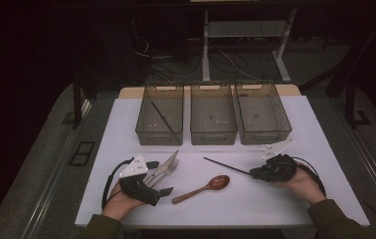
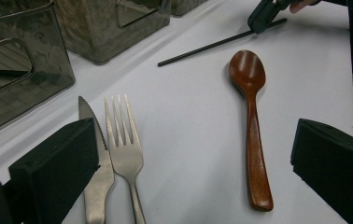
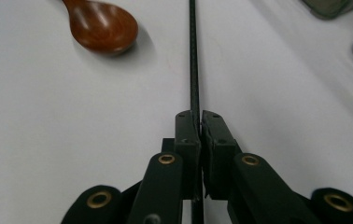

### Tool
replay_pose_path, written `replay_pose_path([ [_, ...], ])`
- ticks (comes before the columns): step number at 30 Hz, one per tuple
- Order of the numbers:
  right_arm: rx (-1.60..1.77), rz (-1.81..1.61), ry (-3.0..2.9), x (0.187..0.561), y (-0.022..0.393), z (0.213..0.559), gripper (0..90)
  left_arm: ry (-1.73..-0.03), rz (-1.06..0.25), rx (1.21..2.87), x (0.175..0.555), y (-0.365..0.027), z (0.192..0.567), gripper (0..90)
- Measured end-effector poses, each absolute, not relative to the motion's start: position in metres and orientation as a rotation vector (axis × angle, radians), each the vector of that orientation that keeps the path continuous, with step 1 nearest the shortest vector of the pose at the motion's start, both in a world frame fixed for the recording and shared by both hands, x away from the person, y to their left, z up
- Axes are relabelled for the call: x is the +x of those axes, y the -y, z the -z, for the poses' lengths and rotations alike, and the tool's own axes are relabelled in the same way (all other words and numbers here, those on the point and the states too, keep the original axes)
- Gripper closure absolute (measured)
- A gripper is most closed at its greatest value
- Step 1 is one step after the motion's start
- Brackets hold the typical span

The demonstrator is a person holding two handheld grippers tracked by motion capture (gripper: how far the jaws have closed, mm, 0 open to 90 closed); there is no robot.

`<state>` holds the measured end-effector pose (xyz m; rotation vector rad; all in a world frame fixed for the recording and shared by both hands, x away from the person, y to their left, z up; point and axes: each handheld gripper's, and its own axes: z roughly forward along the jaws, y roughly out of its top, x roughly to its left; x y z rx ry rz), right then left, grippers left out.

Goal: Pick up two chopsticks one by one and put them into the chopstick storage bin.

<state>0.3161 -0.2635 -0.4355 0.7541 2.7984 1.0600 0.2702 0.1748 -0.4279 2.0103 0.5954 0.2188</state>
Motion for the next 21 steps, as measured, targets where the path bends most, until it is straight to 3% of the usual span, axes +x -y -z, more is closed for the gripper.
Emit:
replay_pose_path([
  [21, 0.766, -1.332, -2.705, 0.315, 0.276, 0.413, 85.0, -0.592, -0.215, 2.013, 0.27, -0.173, 0.428, 0.0],
])
